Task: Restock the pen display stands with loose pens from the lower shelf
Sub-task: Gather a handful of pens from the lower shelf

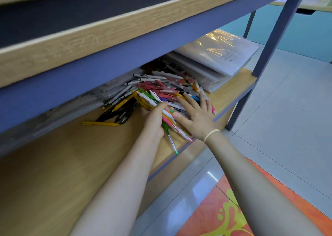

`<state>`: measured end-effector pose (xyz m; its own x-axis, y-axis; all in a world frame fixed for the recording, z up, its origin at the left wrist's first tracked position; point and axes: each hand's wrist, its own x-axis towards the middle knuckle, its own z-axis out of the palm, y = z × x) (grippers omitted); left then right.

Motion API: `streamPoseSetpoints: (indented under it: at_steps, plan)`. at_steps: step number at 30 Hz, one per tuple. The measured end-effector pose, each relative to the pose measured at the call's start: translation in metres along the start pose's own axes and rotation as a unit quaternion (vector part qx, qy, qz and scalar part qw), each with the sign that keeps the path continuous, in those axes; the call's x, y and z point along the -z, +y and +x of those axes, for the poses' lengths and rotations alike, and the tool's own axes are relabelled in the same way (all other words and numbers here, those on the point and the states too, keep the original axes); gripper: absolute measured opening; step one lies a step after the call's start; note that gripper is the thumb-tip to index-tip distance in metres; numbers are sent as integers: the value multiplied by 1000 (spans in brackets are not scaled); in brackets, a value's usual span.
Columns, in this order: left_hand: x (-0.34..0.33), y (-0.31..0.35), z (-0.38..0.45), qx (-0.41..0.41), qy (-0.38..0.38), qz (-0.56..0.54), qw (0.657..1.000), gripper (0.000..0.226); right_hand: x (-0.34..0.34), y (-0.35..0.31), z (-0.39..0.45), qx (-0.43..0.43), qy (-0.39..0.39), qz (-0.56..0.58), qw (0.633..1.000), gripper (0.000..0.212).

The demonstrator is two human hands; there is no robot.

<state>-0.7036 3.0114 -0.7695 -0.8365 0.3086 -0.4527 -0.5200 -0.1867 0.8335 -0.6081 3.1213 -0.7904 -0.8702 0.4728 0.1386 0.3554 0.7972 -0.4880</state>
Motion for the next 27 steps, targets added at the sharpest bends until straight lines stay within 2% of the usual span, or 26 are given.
streamPoseSetpoints:
  at_steps: [6, 10, 13, 15, 18, 20, 23, 25, 27]
  plan:
    - [7, -2, -11, 4, 19, -16, 1000, 57, 0, -7, -7, 1, -5, 22, 1000, 86]
    - [14, -3, -19, 30, 25, 3, 999, 51, 6, -11, -12, -3, -12, 29, 1000, 76]
    - [18, -5, -32, 30, 17, 14, 999, 39, 8, -13, -16, 8, -7, 41, 999, 78]
    - [24, -7, -44, 42, 17, 20, 999, 35, 11, -16, -23, 13, -4, 59, 998, 80]
    - [32, -7, -58, 66, -2, 27, 997, 42, 16, -25, -35, 13, 5, 110, 994, 71]
    - [35, -6, -69, 77, -14, 36, 996, 34, 21, -30, -45, 21, 20, 150, 988, 68]
    - [30, -6, -84, 65, -56, 26, 996, 34, 34, -34, -70, 10, 42, 278, 960, 57]
    - [16, -5, -95, 51, -98, 5, 994, 37, 38, -29, -87, -29, 43, 407, 912, 43]
    - [-8, -9, -103, 49, -138, -11, 989, 31, 40, -20, -99, -55, 37, 488, 870, 31]
